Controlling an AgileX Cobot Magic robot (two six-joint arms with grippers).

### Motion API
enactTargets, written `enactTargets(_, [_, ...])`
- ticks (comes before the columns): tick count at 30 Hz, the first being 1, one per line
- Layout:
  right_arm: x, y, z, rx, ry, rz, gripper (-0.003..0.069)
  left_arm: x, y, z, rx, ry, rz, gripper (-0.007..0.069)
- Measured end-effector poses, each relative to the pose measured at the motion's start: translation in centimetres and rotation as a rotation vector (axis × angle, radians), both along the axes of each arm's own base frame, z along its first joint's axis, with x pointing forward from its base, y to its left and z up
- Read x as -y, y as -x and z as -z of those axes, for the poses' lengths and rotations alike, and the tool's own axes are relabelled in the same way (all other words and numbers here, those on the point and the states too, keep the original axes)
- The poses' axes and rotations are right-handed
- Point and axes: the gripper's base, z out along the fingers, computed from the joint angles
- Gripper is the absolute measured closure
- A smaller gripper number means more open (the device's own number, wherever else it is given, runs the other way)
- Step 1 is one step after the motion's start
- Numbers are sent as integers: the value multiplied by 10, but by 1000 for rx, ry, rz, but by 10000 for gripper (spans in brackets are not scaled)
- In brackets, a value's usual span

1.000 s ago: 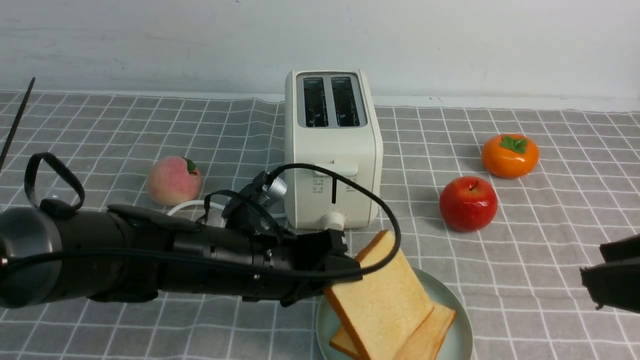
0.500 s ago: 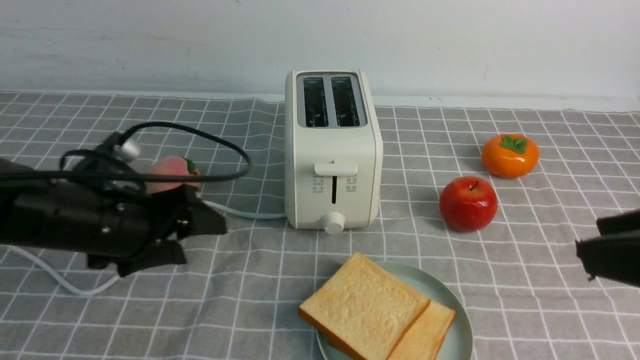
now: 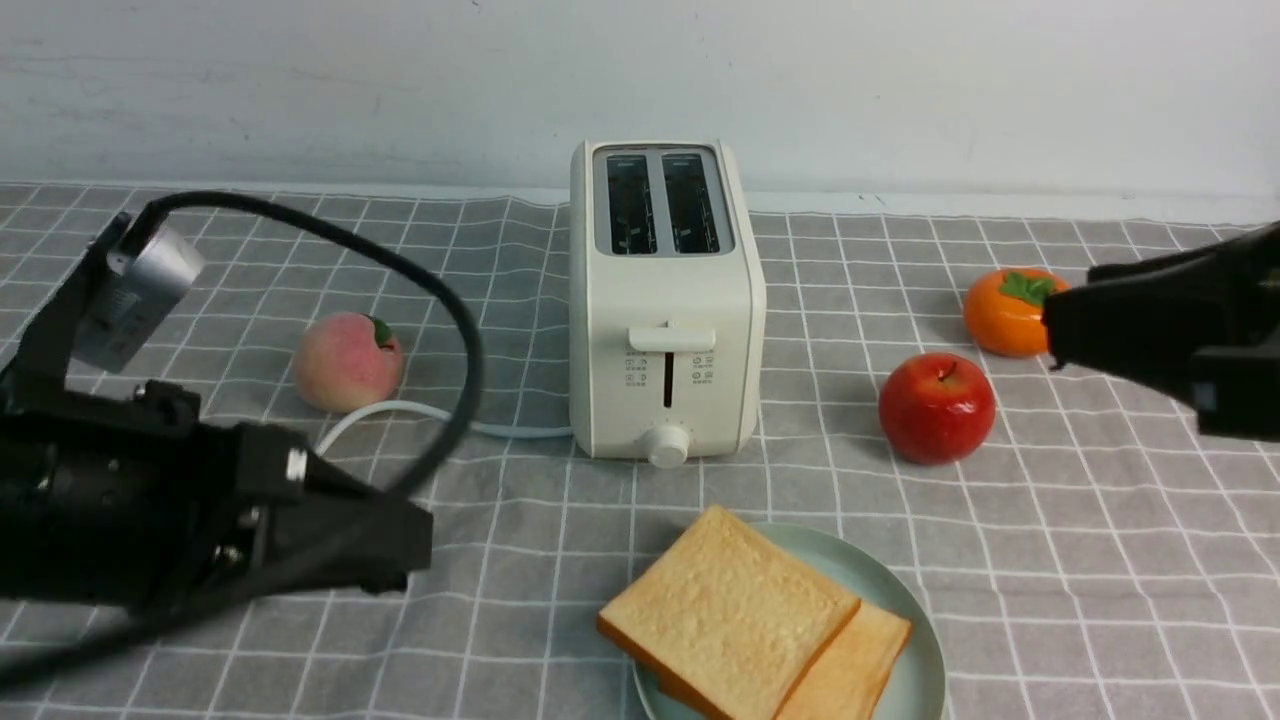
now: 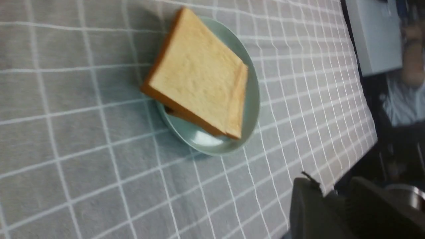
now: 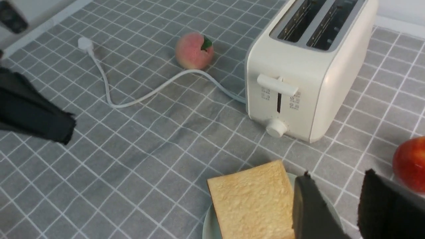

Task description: Take toasted bread from bread machine on grey coffee table place on plate.

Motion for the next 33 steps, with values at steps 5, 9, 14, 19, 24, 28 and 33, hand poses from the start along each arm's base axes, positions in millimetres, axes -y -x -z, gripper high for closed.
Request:
enactTargets(5, [-4,-4,14,-114,55,-26,503,8,51,-9,58,-39,138,638])
enactTargets(9, [1,3,21,-202,63,11,559,1,86,3,68,-78,113,638])
enactTargets(14, [19,30,38,-117,-2,85,638,-12,131,26,35,-64,-37,638])
enactTargets(19, [45,70,66,13,-95,161,678,-18,170,24,34,93,-159,638])
enactTargets(24, [61,95,101,99,-140,194,678,-22,195,25,122,159,-172,638])
enactTargets(28, [68,103,135,181,-156,218,678,-31,198,25,311,108,-237,638])
enactTargets(33, [70,104,149,218,-147,226,677,-49,181,19,622,-135,-361,638])
